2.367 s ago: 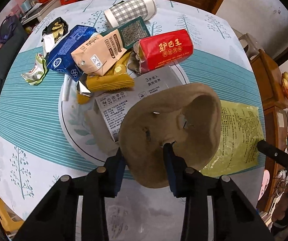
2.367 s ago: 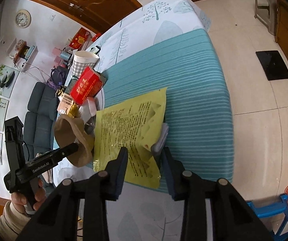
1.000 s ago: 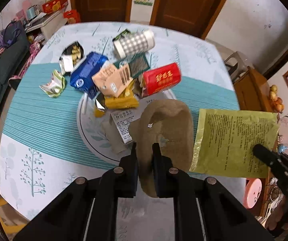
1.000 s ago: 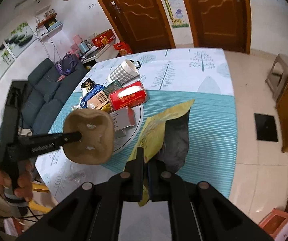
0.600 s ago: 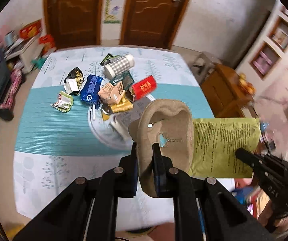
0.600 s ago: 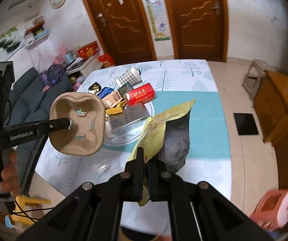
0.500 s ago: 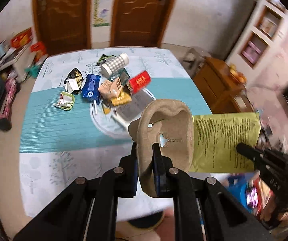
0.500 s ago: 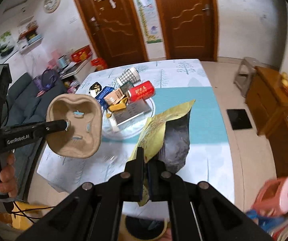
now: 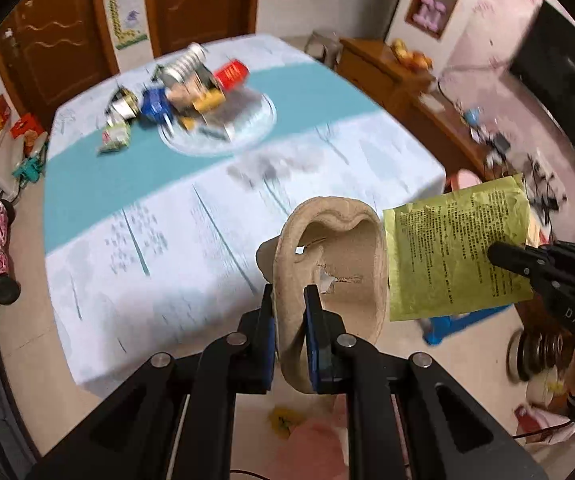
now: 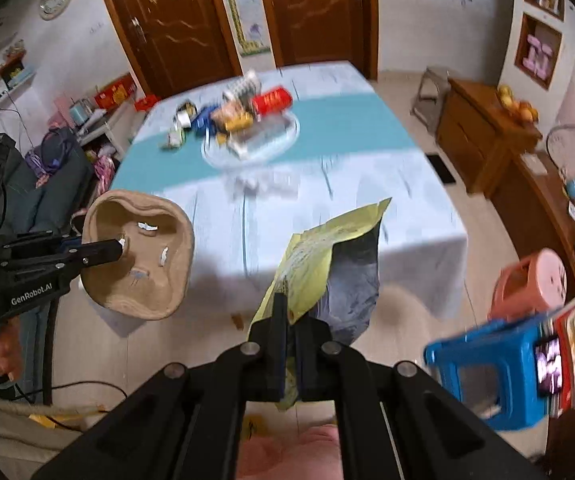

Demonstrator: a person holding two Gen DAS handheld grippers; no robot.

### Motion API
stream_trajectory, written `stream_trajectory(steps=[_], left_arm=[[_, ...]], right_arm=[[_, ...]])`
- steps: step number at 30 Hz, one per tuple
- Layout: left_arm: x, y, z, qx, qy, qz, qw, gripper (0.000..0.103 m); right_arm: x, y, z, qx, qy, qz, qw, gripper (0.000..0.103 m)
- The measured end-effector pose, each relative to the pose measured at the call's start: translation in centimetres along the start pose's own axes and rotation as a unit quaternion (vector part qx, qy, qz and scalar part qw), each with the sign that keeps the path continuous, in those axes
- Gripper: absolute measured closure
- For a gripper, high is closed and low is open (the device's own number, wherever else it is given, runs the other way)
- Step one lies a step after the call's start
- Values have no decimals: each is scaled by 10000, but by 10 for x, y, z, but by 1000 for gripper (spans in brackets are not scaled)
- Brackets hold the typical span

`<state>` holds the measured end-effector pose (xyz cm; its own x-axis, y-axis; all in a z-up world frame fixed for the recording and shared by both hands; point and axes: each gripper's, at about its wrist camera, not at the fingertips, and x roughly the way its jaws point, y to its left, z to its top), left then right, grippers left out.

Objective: Collect trash
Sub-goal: 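Carry carrier and yellow bag over the bin and open both grippers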

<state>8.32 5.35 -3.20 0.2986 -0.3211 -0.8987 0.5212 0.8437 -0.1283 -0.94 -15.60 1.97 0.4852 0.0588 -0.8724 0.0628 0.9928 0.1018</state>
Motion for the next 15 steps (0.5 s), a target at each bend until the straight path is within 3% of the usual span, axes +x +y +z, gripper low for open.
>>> stream_trajectory(steps=[4,8,15], left_arm=[[25,-13,-21,132,333,-37,9994,93],[66,-30,-44,217,693,-15,9974,93],[185,-62,-94,416,1124,261,9924,93]], right_arm=[[18,1,-28,13,384,-38,9993,100],[65,-11,-57,77,849,-99,9963,100],[171,-43,-114,175,1337,-185,9907,100]])
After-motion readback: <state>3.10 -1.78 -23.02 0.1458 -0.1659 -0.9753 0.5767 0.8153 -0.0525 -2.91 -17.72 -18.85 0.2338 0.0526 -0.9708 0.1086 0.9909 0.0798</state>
